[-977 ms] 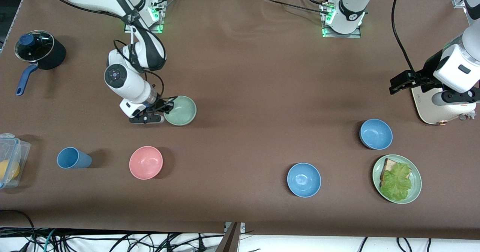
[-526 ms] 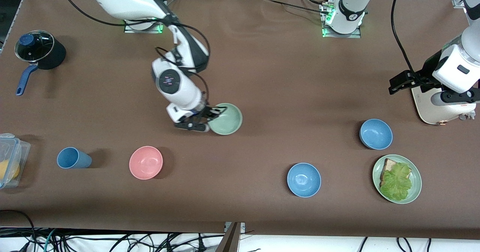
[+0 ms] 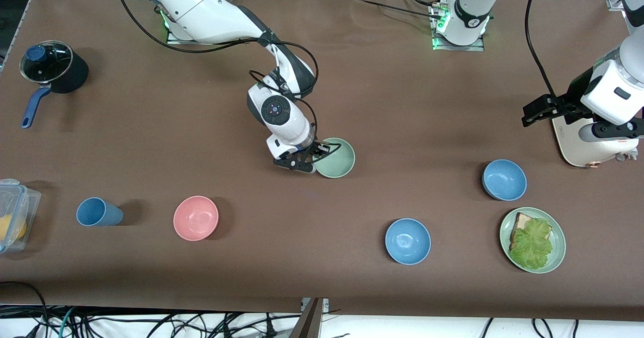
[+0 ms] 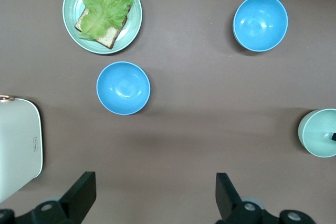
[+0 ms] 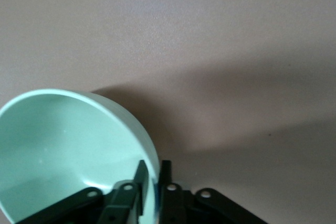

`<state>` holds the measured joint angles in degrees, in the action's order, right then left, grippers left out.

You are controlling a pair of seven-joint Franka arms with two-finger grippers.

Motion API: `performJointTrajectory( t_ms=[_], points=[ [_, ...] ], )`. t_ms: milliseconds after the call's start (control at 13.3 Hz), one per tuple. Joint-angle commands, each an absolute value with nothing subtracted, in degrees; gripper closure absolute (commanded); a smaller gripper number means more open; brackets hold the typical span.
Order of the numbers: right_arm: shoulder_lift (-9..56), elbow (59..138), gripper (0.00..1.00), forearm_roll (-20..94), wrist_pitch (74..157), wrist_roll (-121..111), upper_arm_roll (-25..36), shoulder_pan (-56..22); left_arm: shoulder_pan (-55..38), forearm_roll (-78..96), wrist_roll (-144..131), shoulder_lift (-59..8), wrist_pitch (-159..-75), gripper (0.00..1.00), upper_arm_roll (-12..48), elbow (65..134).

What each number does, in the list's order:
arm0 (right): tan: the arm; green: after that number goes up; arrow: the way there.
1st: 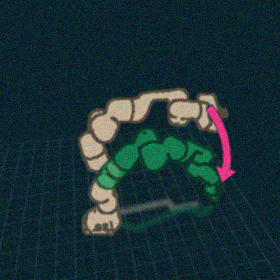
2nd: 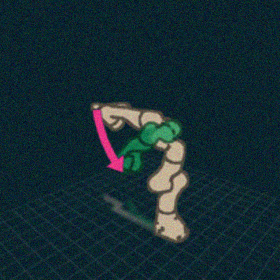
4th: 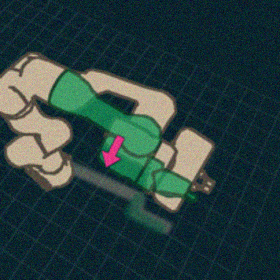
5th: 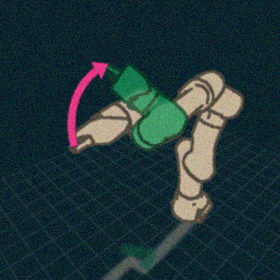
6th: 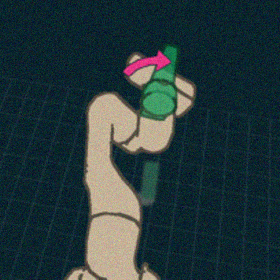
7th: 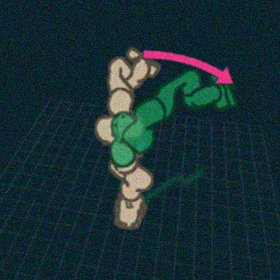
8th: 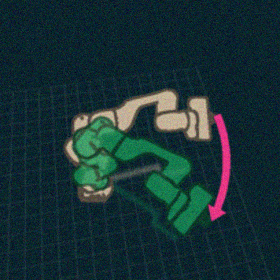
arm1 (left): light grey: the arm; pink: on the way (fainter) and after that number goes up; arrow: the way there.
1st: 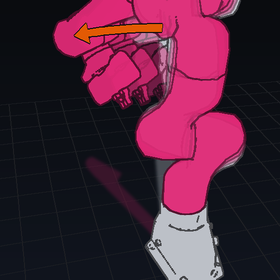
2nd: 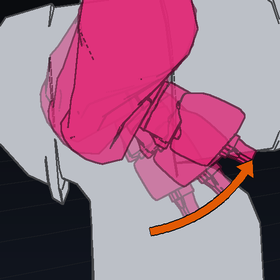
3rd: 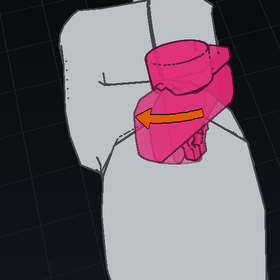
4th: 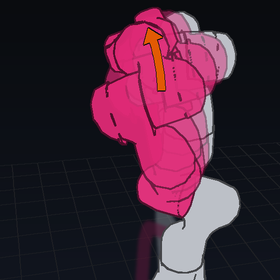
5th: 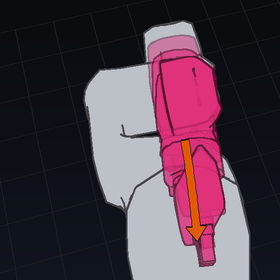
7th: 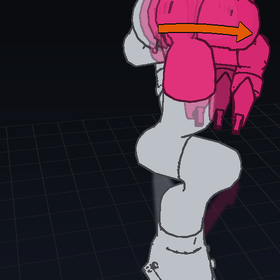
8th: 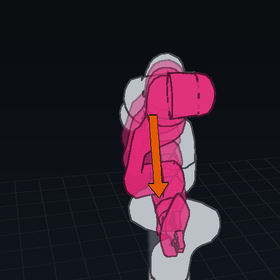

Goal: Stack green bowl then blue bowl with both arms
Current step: 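Slide the green bowl with the right gripper toward the table center, then open the right gripper and draw it back to rest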

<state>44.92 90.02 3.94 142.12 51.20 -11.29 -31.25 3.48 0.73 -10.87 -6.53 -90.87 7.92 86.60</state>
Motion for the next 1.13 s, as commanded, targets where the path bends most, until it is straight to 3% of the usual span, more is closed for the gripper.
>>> performJointTrajectory(
  t_ms=[0, 300, 526, 1052],
  points=[
    [45.0, 88.7, 0.0, 3.3, 141.9, 51.9, -11.0, -31.4, 3.5, 0.0, -11.1, -7.3, -90.2, 0.0, 7.9, 84.9],
    [38.5, 88.4, 0.0, 2.6, 135.5, 49.8, -5.0, -31.1, 3.6, 0.0, -11.0, -7.2, -90.1, 0.0, 7.9, 84.9],
    [31.8, 88.4, 0.0, 3.5, 125.0, 37.7, 0.6, -29.2, 3.6, 0.0, -11.0, -7.2, -90.1, 0.0, 7.9, 84.9],
    [12.3, 90.3, 0.0, 4.0, 99.7, 12.8, 0.6, -14.3, 3.7, 0.0, -11.1, -7.2, -90.0, 0.0, 7.9, 84.9]
  ],
)
